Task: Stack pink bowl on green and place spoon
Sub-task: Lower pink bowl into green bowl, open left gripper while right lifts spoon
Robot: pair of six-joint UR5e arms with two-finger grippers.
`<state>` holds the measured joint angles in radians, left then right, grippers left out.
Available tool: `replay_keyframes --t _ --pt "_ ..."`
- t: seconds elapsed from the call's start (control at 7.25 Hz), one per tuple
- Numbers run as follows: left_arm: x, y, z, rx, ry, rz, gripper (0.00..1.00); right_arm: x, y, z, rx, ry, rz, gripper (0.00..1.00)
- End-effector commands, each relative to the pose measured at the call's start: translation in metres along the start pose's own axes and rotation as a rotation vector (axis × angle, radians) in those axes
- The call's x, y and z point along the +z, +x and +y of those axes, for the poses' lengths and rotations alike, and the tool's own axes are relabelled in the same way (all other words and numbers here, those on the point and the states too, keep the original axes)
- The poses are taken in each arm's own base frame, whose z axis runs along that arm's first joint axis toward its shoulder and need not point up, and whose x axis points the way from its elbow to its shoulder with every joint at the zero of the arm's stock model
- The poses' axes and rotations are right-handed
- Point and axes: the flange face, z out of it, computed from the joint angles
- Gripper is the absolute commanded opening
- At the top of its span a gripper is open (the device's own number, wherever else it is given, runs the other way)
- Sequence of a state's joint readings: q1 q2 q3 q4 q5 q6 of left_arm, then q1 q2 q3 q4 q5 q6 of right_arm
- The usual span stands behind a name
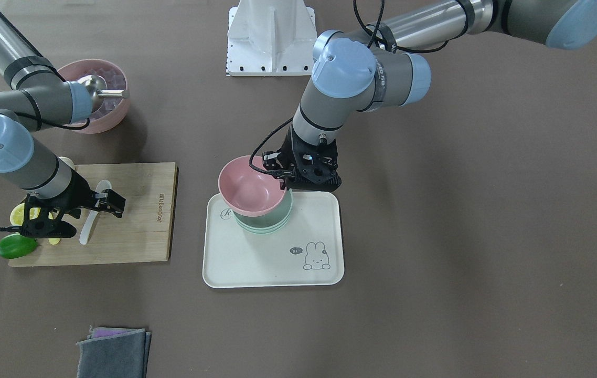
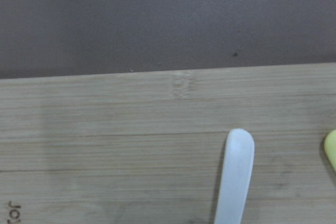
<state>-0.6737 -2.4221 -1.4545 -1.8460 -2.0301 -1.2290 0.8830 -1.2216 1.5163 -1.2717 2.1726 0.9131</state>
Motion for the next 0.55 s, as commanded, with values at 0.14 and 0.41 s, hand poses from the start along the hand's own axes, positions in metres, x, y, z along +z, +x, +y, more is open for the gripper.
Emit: replay_keyframes --t 0.14,0.41 --pt "-0.002 -0.003 -0.004 0.003 0.03 0.022 0.98 0.002 0.001 0.0 0.009 -0.003 0.003 0.58" --pt "-0.03 -0.045 -0.001 -0.005 0.046 0.035 0.98 0.0 -0.002 0.0 0.008 -0.003 -0.001 0.0"
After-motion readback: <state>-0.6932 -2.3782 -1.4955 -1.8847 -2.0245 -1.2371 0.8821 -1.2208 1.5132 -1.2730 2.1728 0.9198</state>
